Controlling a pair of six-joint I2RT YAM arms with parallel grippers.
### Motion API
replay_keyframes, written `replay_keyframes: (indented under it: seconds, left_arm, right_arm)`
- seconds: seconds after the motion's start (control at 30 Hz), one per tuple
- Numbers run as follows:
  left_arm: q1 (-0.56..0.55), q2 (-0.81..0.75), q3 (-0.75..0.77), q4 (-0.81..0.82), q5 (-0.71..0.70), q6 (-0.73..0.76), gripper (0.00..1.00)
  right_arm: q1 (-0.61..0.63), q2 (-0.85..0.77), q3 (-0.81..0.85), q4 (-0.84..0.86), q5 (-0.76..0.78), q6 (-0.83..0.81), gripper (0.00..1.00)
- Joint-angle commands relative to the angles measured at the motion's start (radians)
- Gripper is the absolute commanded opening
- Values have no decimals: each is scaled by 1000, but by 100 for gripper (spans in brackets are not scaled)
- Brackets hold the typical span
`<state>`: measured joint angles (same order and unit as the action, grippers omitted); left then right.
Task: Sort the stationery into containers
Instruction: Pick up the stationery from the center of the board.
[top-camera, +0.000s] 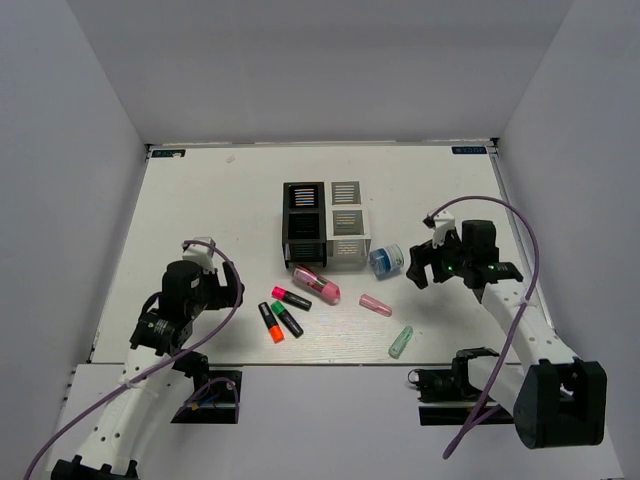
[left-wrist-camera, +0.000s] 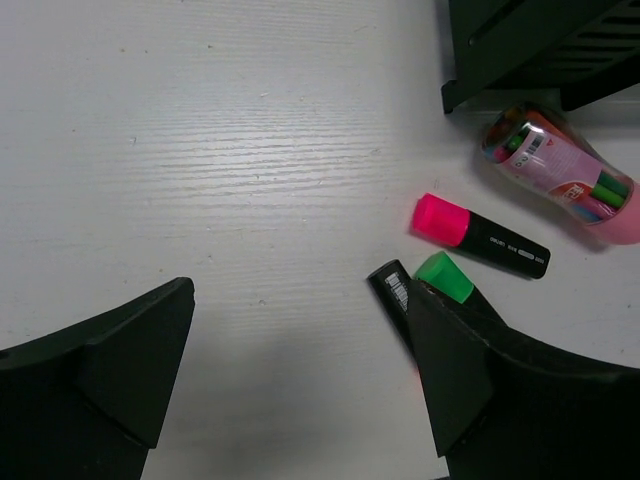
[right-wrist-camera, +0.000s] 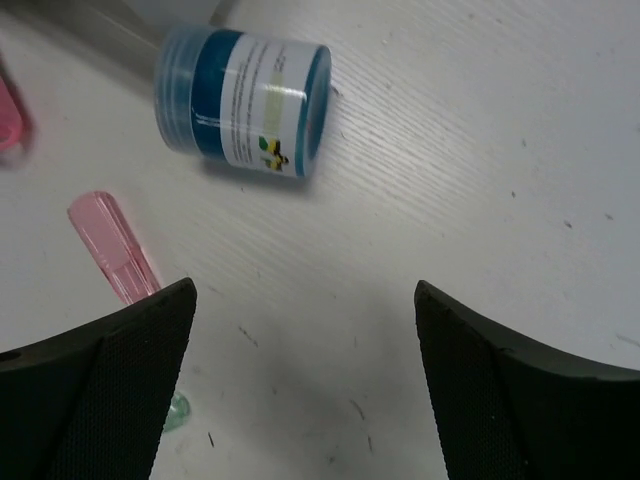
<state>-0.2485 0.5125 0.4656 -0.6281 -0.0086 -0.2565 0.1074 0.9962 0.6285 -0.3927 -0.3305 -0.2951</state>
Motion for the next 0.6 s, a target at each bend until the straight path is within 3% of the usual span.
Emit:
replay_keyframes:
  seconds: [0.0,0.2,0.57]
  left_arm:
    - [5,-6,25,1,38,2,98]
    - [2,17,33,1,64,7,99]
    - [3,52,38,-7,67,14,99]
  right_arm:
    - [9,64,-52,264,-142,54,91]
    - [69,232,37,301,-128,103,91]
    - [245,370,80,382,103,91,91]
